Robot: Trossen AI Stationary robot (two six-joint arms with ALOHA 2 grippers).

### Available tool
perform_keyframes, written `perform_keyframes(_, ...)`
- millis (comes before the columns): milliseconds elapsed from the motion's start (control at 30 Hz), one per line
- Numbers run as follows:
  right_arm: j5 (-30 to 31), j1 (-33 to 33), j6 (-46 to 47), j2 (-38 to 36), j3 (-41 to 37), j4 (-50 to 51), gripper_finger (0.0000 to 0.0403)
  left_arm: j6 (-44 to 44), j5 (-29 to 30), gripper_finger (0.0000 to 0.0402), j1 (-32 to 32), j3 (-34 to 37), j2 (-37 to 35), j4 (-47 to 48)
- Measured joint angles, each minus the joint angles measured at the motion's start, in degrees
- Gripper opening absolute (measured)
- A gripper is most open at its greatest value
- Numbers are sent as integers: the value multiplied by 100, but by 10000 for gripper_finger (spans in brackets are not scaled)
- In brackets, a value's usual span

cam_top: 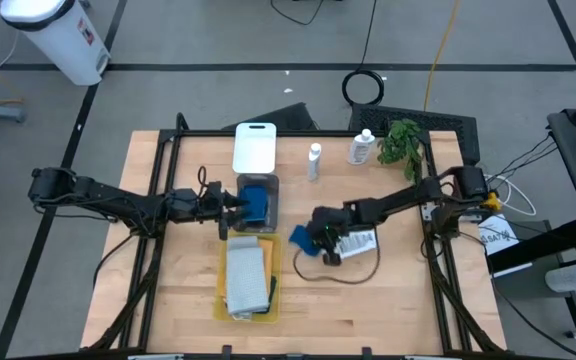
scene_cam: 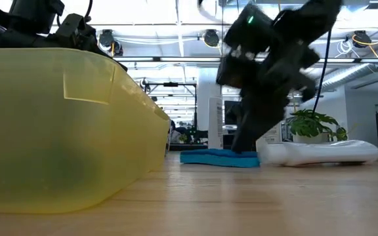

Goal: Pick & Place Kitchen Items
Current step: Put the blue sponge into the black bin

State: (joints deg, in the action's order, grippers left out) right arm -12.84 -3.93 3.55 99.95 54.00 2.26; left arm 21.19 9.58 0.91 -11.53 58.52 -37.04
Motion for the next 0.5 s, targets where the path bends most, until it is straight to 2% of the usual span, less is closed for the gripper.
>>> perform_keyframes(267, 81, -555, -589, -657, 2, -512, 12, 13, -2, 191, 0, 0, 0, 2)
perform_keyframes(367, 77, -723, -756, -737, 7, -505, 41, 13, -2, 191, 0, 0, 0, 2)
perform_keyframes(500, 372, -921, -958, -729, -98, -635, 108, 13, -2, 191, 0, 0, 0, 2)
